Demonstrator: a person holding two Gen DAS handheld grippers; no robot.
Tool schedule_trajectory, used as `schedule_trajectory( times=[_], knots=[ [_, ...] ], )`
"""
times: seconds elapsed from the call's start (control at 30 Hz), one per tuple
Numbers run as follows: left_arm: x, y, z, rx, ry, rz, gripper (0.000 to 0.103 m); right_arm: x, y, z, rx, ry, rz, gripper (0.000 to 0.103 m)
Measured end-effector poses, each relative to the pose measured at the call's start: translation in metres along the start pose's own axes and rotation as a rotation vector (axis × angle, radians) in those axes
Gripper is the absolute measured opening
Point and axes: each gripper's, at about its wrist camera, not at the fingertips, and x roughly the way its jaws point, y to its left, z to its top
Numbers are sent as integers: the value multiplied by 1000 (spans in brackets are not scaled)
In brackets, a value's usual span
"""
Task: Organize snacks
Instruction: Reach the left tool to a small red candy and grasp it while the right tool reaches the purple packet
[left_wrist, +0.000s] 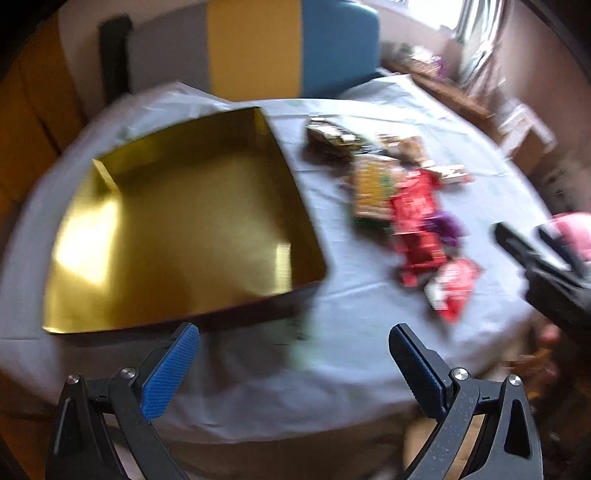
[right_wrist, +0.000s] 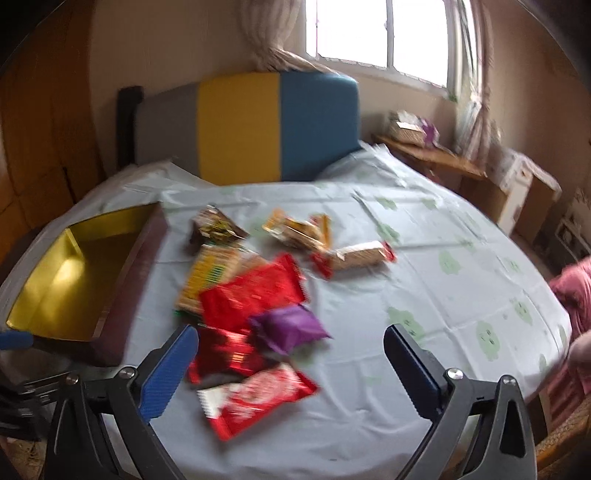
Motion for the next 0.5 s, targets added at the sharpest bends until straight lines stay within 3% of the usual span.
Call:
schedule_trajectory(
  times=[0.1, 0.23, 0.3, 0.37, 0.5],
  knots=[
    [5, -7, 1, -24, 43, -149, 103, 11, -28, -1, 63, 53, -40, 96],
    [10, -21, 2, -24, 48, -249, 102, 26, -44, -7, 55, 113, -59, 85],
    [10, -28, 4, -4, 29, -251, 102, 33, -42, -10, 42, 134, -38, 81],
    [12, -36, 5, 30, 8, -207, 100, 42, -38, -9, 36, 149, -11, 80],
    [18, -40, 11, 51, 21, -161, 88, 62, -17, -5, -13, 160, 37, 79]
  ],
)
